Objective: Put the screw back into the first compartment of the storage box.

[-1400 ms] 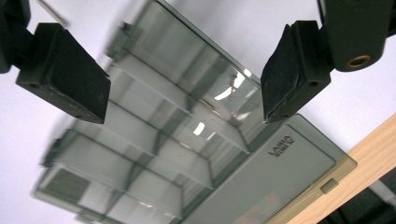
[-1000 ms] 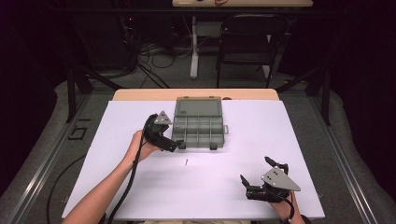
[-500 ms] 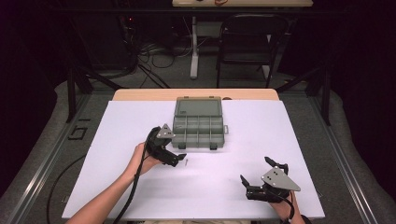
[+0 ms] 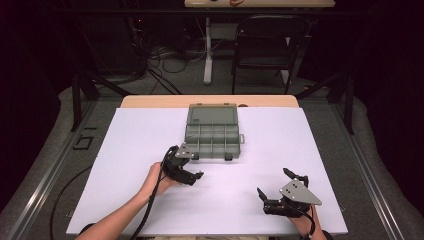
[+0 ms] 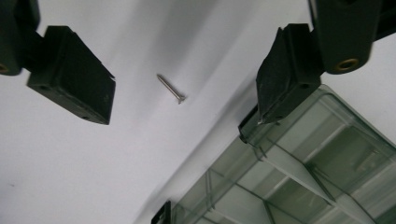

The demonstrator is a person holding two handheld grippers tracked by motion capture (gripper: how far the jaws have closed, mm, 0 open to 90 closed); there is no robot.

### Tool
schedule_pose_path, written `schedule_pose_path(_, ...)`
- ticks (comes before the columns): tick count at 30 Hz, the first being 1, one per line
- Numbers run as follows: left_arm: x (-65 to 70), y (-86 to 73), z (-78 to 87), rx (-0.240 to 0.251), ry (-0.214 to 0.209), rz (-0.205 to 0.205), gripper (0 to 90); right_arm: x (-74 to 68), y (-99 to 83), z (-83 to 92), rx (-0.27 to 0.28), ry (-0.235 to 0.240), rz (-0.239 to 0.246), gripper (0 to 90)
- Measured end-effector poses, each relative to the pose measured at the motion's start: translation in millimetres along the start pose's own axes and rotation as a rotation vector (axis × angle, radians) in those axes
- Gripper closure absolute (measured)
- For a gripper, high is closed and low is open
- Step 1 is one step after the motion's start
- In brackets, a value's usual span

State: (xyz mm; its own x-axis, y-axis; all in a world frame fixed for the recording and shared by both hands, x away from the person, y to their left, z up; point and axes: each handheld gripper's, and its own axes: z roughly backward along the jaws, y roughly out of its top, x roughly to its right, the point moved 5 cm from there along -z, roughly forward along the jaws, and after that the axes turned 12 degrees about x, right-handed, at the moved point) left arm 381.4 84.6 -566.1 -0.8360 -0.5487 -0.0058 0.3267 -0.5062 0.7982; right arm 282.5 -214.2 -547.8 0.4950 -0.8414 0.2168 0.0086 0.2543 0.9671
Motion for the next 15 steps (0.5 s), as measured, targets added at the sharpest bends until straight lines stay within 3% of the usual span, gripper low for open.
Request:
schedule_pose_path(5,2.8,-4.0,-9.5,-0.026,0.002,0.012,33.6,0.3,-0.2,-0.2,-0.003,-0.001,0.000,0.0)
schedule_pose_path(8,-0.4,-7.8,-17.6,-0.042,0.015,0.026,45.2,-0.2,0.0,-2.4,0.024,-0.014,0.000,0.0)
schedule_pose_path(10,-2.7,-8.4,-20.0,-0.043,0.008,0.038,53.4,-0.1,-0.2,-1.8,0.013,-0.010,0.001,0.0)
schedule_pose_path(12,-3.8,-9.3,-22.0,-0.041,0.000,0.035,63.7,-0.2,-0.2,-2.6,0.022,-0.013,0.000,0.0)
schedule_pose_path(15,-2.2,-11.3,-24.2,-0.051,-0.001,0.025,69.1,-0.3,-0.3,-0.7,0.002,-0.003,0.003,0.0)
